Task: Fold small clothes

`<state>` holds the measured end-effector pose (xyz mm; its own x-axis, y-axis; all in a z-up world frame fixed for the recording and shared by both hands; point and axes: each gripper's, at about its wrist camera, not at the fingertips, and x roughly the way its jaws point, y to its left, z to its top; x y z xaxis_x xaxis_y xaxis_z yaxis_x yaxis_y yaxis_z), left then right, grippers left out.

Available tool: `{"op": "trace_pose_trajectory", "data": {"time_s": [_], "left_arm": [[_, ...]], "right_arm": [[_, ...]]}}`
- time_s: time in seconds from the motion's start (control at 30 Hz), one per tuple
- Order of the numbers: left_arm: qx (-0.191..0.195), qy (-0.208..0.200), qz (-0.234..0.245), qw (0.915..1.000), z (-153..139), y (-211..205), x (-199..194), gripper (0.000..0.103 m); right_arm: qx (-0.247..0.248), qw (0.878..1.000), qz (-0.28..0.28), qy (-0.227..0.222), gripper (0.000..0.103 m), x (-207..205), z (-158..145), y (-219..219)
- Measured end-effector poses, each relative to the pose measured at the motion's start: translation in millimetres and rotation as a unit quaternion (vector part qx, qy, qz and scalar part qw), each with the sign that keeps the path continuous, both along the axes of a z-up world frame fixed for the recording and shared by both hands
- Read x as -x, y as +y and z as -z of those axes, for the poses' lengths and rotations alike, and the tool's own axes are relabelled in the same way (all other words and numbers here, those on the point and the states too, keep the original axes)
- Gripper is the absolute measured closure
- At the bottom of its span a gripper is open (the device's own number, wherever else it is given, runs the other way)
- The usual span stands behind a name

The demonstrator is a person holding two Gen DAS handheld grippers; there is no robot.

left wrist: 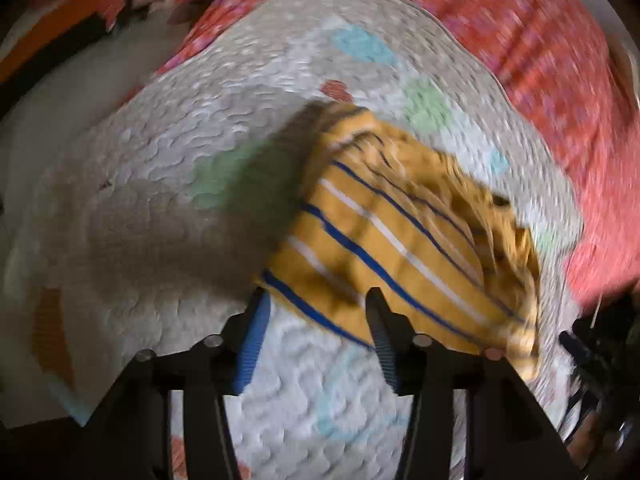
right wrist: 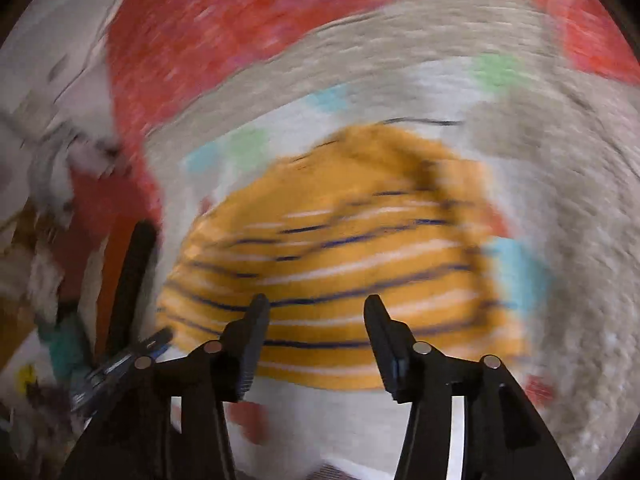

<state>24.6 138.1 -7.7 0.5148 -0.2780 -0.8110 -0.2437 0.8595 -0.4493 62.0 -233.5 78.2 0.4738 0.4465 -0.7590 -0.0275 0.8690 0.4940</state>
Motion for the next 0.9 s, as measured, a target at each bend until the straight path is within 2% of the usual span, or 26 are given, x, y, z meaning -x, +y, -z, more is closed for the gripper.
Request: {"op": "trace_pose_trajectory", "data": {"time_s": [0.07, 0.2, 0.33, 0.43, 0.53, 0.6, 0.7, 0.8, 0.9], "left_arm": [[0.025, -0.008, -0.011, 0.9996, 6.6, 7.2, -6.0, 0.049], [0.057, -0.037, -0.009, 0.9976, 9.6, 10.8, -18.1, 0.036], [0.071, -0.047, -0.007, 0.9963, 13.8, 14.0, -19.2, 0.036], [0.059, -0.049, -0.002, 0.9970, 11.9, 10.0, -20.1, 0.036], [0.048, -0.047, 0.000, 0.9977, 10.7, 6.8, -23.9, 0.036], [0.048, -0.042, -0.001, 0.9980, 10.2, 6.4, -28.0, 0.036], [0.053, -0.035, -0.006, 0.9979, 10.6, 7.1, -32.0, 0.036], [0.054, -0.028, -0.007, 0.9982, 9.9, 6.2, -34.3, 0.036], [0.053, -0.022, -0.006, 0.9984, 8.5, 5.4, -35.6, 0.036]], "right_arm": [[-0.014, 0.999, -0.043, 0.014, 0.043, -25.9, -0.7, 41.0], [-0.043, 0.991, -0.116, 0.060, 0.041, -90.3, 9.3, 127.6], [0.005, 0.981, -0.165, 0.105, 0.040, -142.4, 26.7, 202.1], [0.058, 0.970, -0.189, 0.140, 0.040, -170.5, 44.9, 243.2], [0.122, 0.957, -0.214, 0.153, 0.040, -184.5, 57.7, 273.5], [0.146, 0.948, -0.231, 0.164, 0.040, -187.9, 62.9, 287.3], [0.190, 0.931, -0.257, 0.178, 0.034, -191.0, 69.6, 304.6], [0.209, 0.923, -0.265, 0.183, 0.031, -189.9, 73.0, 310.0], [0.219, 0.921, -0.266, 0.183, 0.031, -187.6, 75.8, 308.7]]}}
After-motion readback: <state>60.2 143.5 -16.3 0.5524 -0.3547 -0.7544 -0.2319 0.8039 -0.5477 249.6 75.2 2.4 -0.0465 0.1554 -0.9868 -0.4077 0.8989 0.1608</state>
